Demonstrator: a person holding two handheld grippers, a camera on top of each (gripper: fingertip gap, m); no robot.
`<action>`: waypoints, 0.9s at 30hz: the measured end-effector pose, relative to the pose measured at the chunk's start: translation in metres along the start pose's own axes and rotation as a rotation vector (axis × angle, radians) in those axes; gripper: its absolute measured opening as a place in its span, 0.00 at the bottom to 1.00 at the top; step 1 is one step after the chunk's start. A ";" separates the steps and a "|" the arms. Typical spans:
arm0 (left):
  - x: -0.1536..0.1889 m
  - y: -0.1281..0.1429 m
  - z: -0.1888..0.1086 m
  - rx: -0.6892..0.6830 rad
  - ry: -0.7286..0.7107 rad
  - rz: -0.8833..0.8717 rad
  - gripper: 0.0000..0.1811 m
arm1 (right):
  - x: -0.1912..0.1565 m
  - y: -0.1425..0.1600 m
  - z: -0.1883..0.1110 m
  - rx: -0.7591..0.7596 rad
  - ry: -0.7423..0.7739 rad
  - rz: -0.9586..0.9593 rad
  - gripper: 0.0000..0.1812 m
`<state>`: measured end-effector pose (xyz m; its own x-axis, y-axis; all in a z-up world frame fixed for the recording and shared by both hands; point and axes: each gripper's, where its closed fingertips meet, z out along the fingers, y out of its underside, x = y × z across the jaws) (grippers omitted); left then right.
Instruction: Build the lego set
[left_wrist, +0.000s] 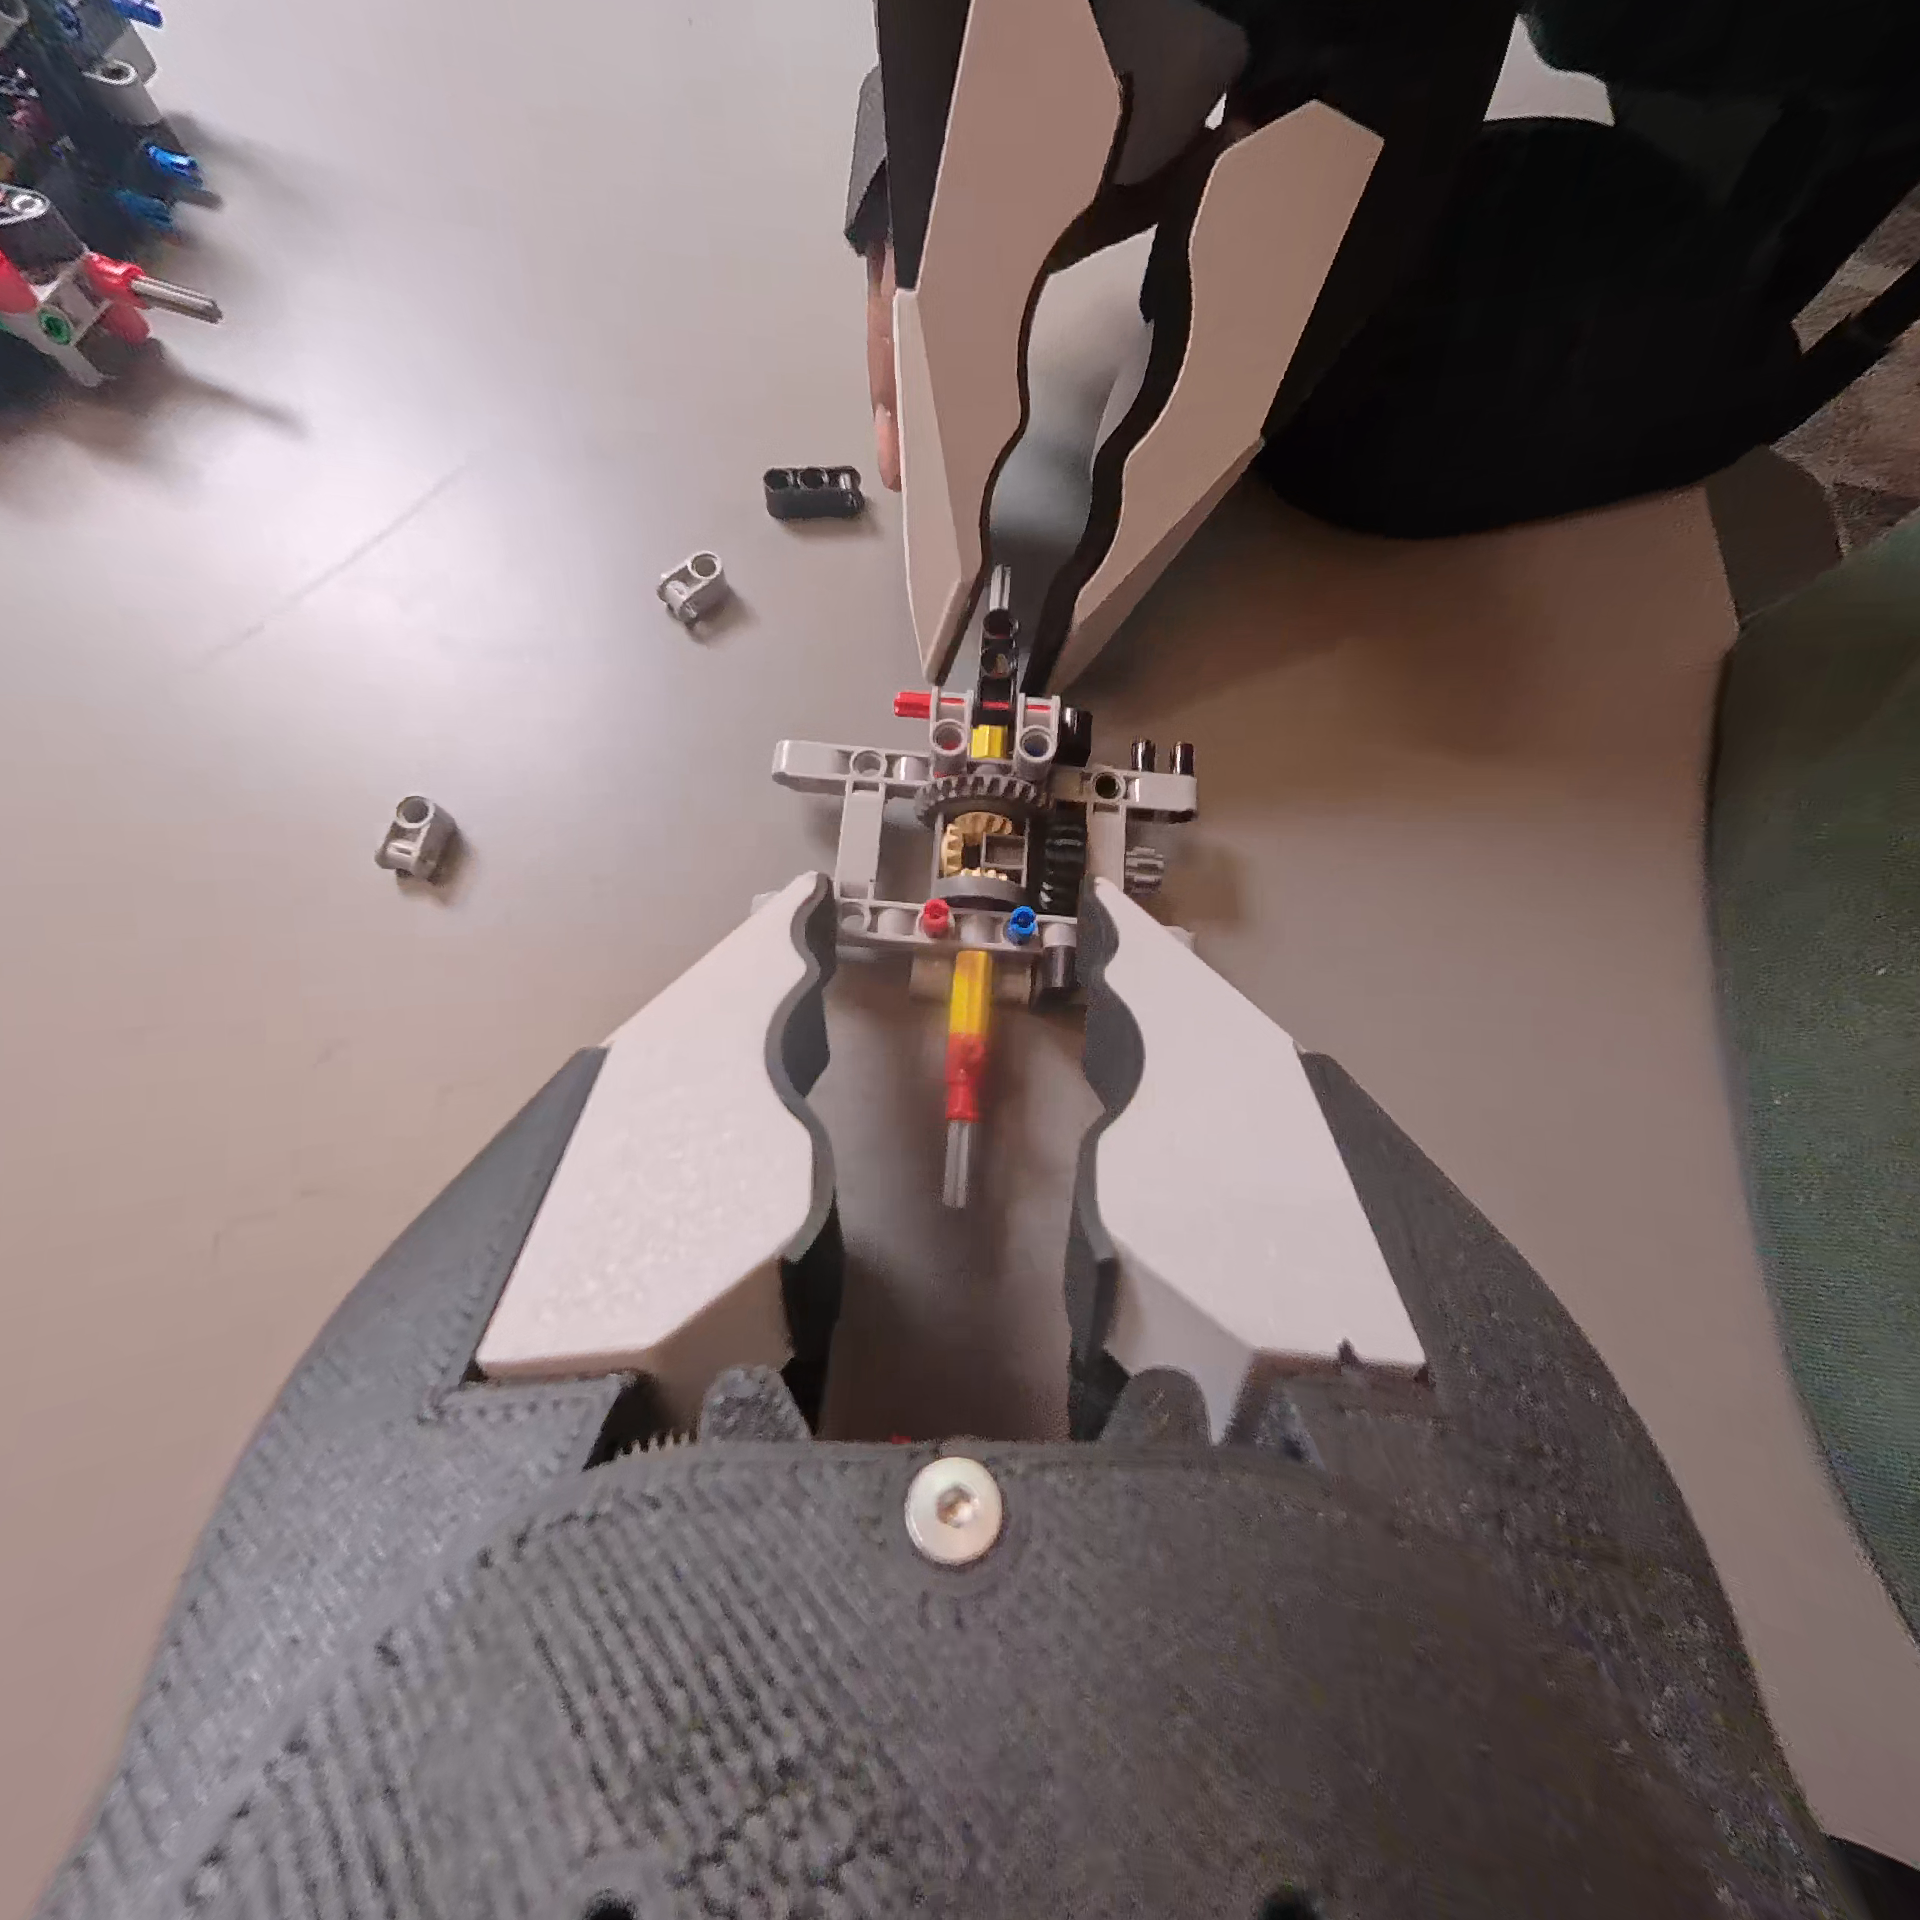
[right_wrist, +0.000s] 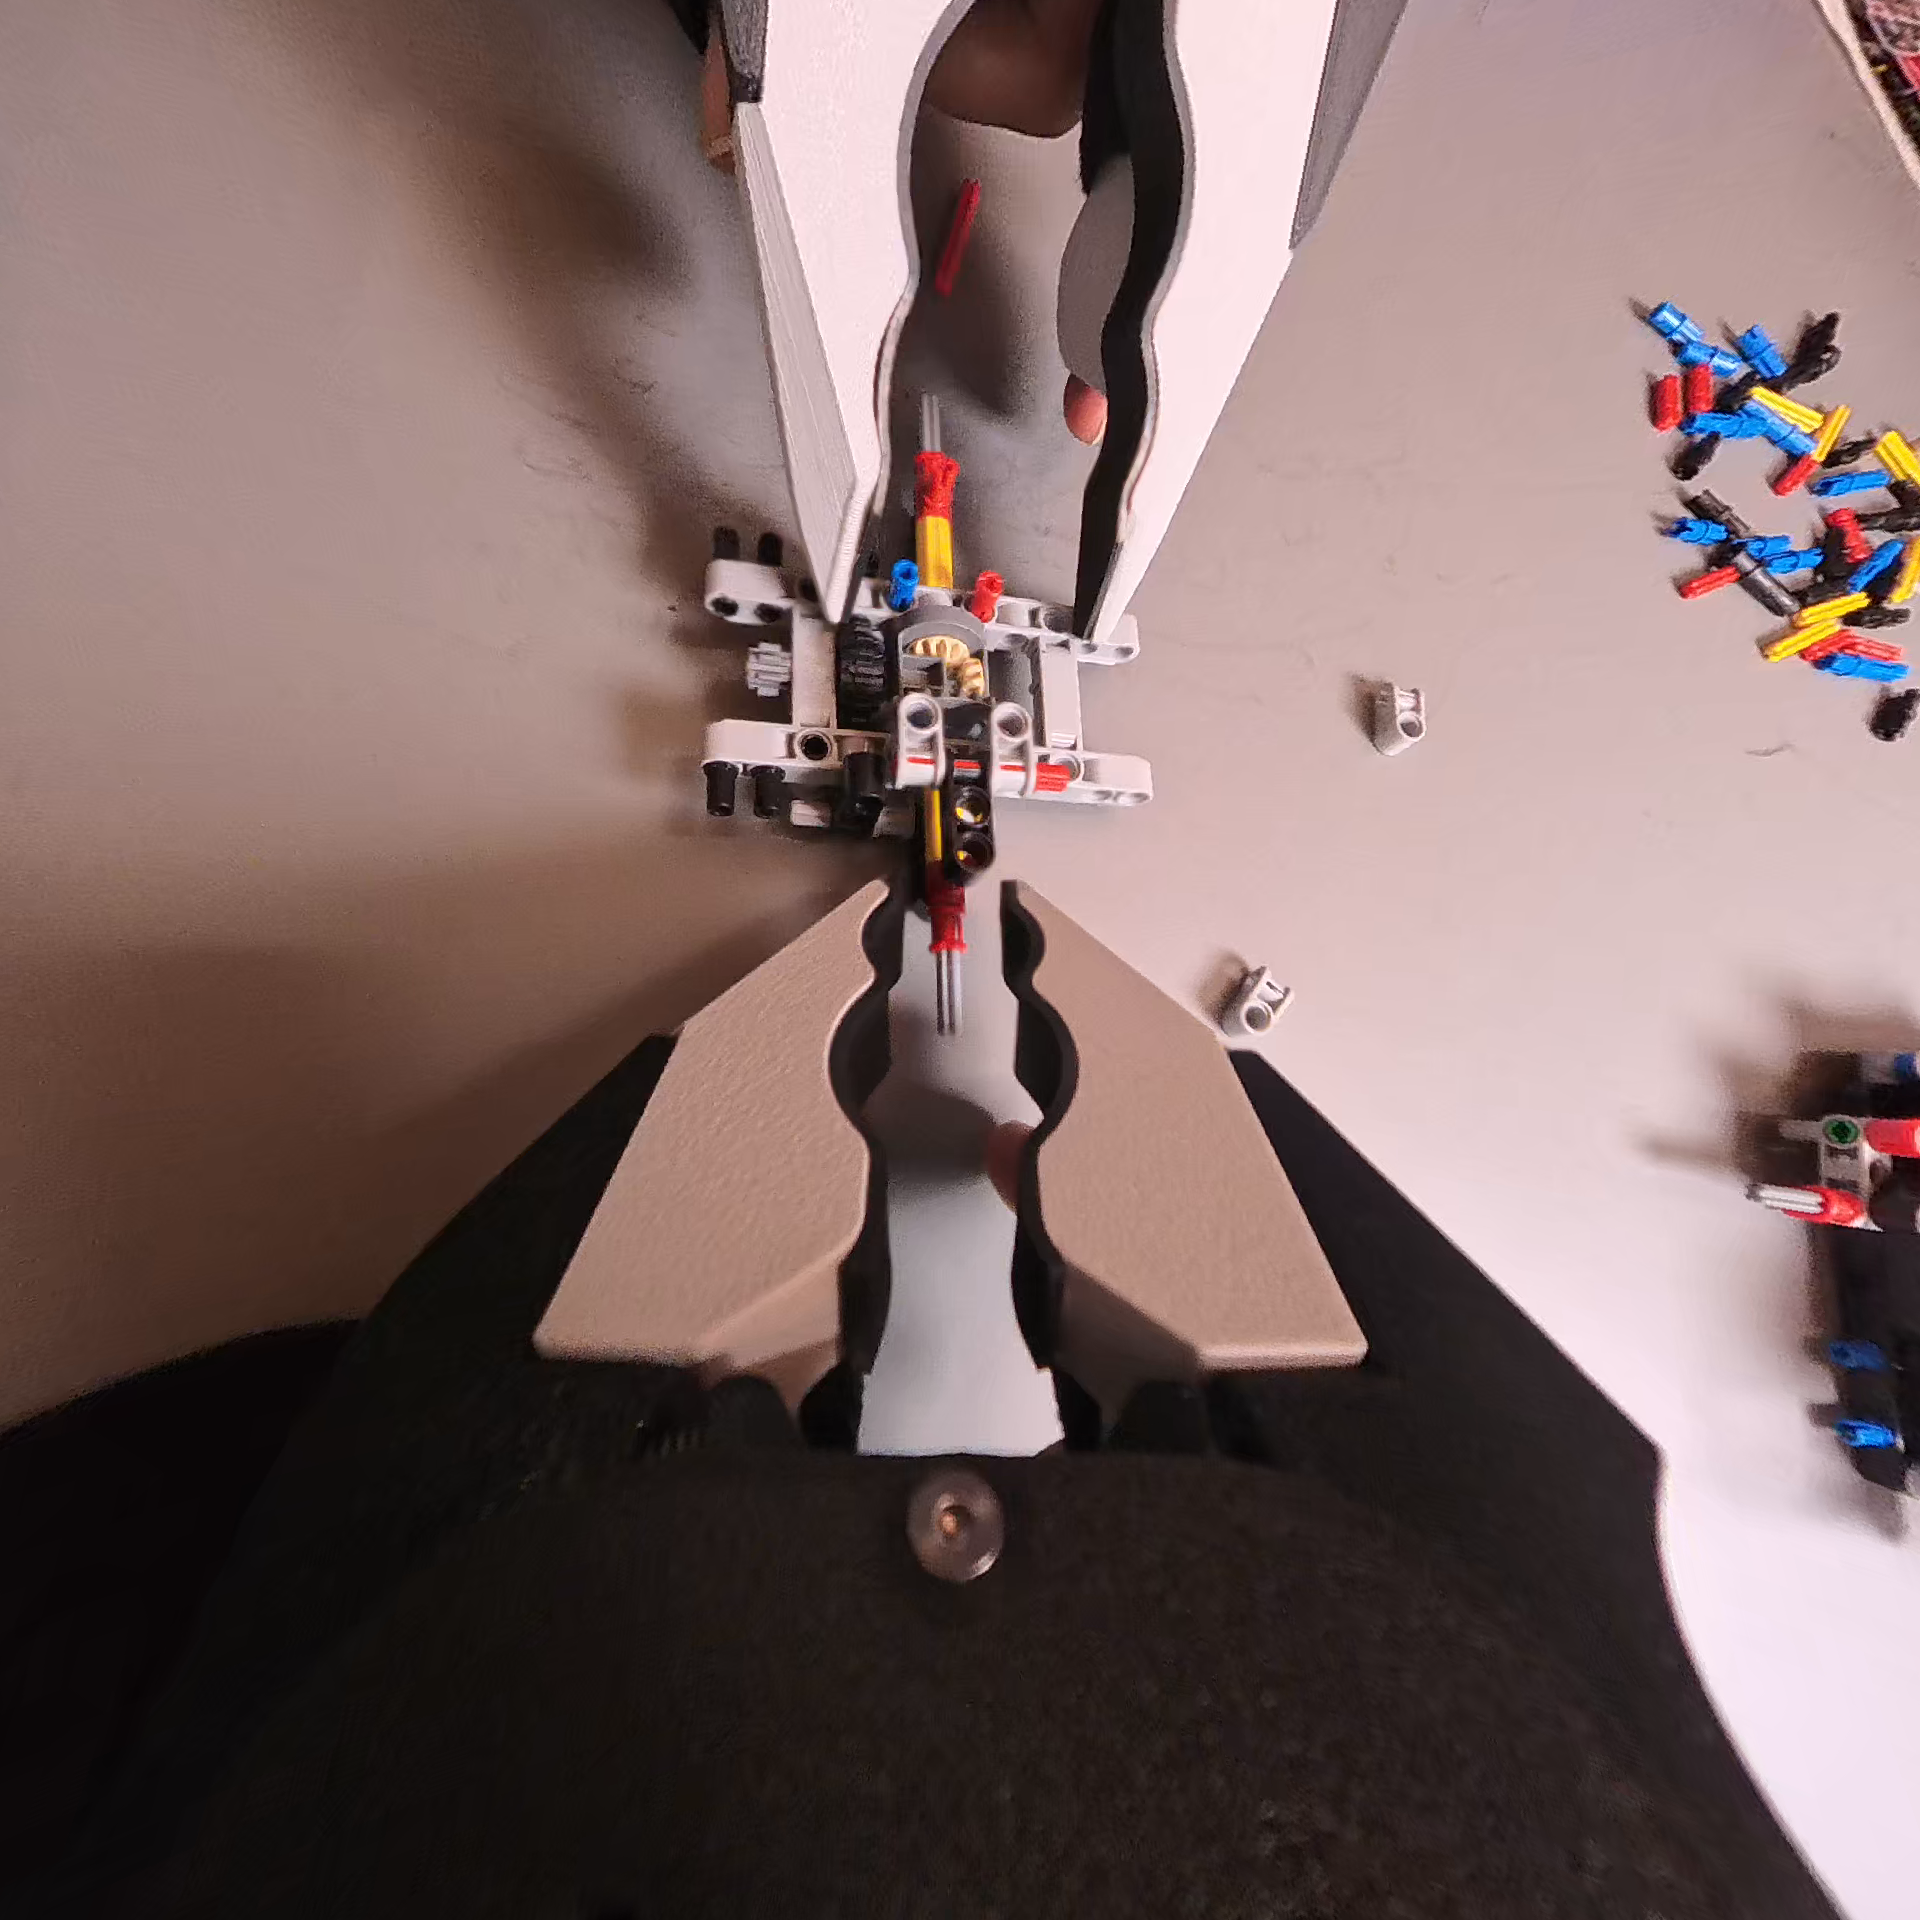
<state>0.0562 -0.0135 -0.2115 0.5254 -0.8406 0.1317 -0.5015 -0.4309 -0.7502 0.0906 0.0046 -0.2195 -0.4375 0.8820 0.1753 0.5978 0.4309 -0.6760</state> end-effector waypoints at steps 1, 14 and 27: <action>0.000 -0.001 -0.001 0.002 -0.004 0.004 0.24 | 0.000 -0.001 -0.003 0.009 -0.006 0.005 0.10; 0.005 -0.001 0.003 -0.006 -0.041 0.079 0.17 | -0.001 -0.022 -0.013 -0.151 -0.069 -0.099 0.08; 0.005 -0.001 0.004 0.001 -0.051 0.107 0.15 | 0.010 -0.020 -0.008 -0.253 -0.095 -0.141 0.06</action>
<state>0.0625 -0.0154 -0.2126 0.5035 -0.8638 0.0178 -0.5554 -0.3394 -0.7591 0.0794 0.0065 -0.1984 -0.5820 0.7933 0.1787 0.6699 0.5922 -0.4478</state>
